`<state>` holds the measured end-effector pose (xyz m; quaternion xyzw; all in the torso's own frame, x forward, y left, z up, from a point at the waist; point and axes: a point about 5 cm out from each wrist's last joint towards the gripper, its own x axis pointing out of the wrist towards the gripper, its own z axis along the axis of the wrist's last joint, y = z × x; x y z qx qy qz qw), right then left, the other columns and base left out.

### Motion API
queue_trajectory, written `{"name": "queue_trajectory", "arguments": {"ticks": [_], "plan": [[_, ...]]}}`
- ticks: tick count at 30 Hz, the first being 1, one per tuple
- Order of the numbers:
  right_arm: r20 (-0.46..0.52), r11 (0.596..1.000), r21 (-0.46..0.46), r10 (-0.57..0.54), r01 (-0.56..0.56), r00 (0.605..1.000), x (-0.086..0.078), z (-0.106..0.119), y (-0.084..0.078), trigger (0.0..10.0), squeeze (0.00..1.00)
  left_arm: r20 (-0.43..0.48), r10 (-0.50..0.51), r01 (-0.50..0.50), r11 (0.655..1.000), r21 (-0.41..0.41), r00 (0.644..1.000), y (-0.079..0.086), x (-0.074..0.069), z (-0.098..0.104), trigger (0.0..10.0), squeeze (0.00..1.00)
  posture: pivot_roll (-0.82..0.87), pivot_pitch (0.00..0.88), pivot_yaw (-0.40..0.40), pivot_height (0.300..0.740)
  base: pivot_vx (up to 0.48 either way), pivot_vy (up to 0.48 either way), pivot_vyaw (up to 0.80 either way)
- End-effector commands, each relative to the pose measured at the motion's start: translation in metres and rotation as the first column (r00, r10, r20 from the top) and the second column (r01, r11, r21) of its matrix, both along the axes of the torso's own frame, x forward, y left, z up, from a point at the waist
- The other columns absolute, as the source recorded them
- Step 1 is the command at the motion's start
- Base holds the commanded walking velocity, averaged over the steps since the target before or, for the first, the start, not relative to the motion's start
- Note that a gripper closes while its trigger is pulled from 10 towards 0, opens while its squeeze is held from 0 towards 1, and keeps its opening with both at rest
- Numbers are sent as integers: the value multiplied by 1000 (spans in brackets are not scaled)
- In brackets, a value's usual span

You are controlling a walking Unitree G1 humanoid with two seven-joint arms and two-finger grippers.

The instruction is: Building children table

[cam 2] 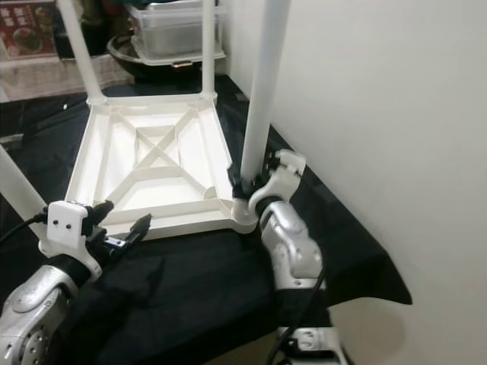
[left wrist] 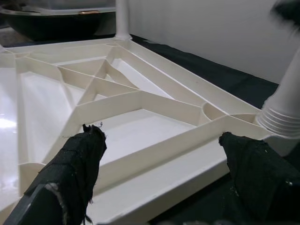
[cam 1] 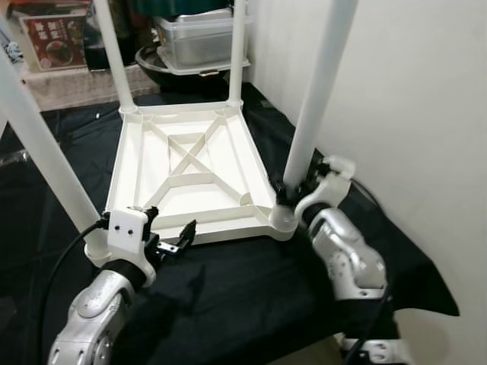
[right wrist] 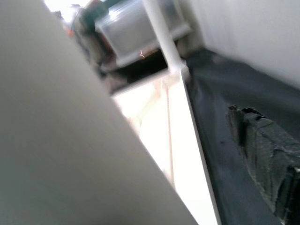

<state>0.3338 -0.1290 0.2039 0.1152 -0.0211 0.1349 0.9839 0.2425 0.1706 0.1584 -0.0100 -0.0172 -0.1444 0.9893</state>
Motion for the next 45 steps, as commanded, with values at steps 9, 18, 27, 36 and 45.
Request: {"name": "queue_trajectory", "arguments": {"ticks": [9,18,27,36,45], "plan": [[58,907,-157,404,-391,913,-16,29,2,10000,0,-22,-35,36,999,14,999,-2,1,-5,10000,0,-21,0,-26,740,0,0,0],[-61,789,-298,545,-537,836,28,16,-46,10000,0,-21,-54,55,998,17,998,-5,5,-5,10000,0,-16,0,-24,740,0,0,0],[-97,840,-324,429,-436,898,55,22,-66,10000,0,-25,-52,53,998,21,998,-4,3,-6,10000,0,15,0,-44,740,0,0,0],[-41,808,-277,531,-520,847,55,23,-65,0,0,-24,-50,51,998,31,998,-2,-1,-5,10000,0,31,0,-54,740,0,0,0],[-23,889,-186,422,-419,906,58,8,-66,0,0,-27,-57,58,998,30,998,-3,-1,-6,10000,0,31,0,-56,740,0,0,0]]}}
